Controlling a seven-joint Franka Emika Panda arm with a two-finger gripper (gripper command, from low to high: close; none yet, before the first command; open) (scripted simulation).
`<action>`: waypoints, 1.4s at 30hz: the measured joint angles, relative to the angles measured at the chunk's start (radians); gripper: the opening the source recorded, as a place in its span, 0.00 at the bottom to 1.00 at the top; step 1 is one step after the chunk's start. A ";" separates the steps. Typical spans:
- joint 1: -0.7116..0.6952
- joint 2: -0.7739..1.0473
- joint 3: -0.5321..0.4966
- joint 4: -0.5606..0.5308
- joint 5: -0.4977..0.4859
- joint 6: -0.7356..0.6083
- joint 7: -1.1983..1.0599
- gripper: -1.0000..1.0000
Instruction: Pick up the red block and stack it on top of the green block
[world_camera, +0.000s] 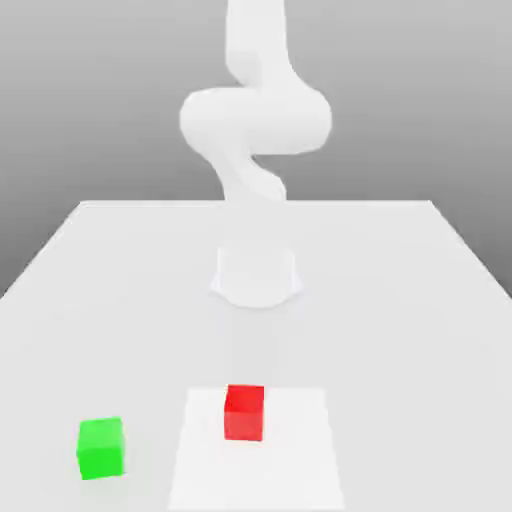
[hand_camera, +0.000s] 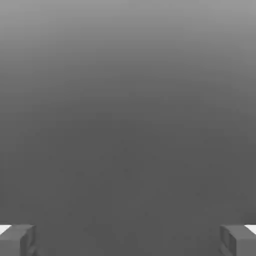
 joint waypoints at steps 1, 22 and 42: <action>-0.003 0.039 0.001 -0.025 -0.003 0.024 0.003 0.50; -0.028 0.816 -0.007 -0.435 0.009 0.535 0.013 0.50; -0.066 0.736 -0.038 -0.391 0.011 0.408 0.092 0.00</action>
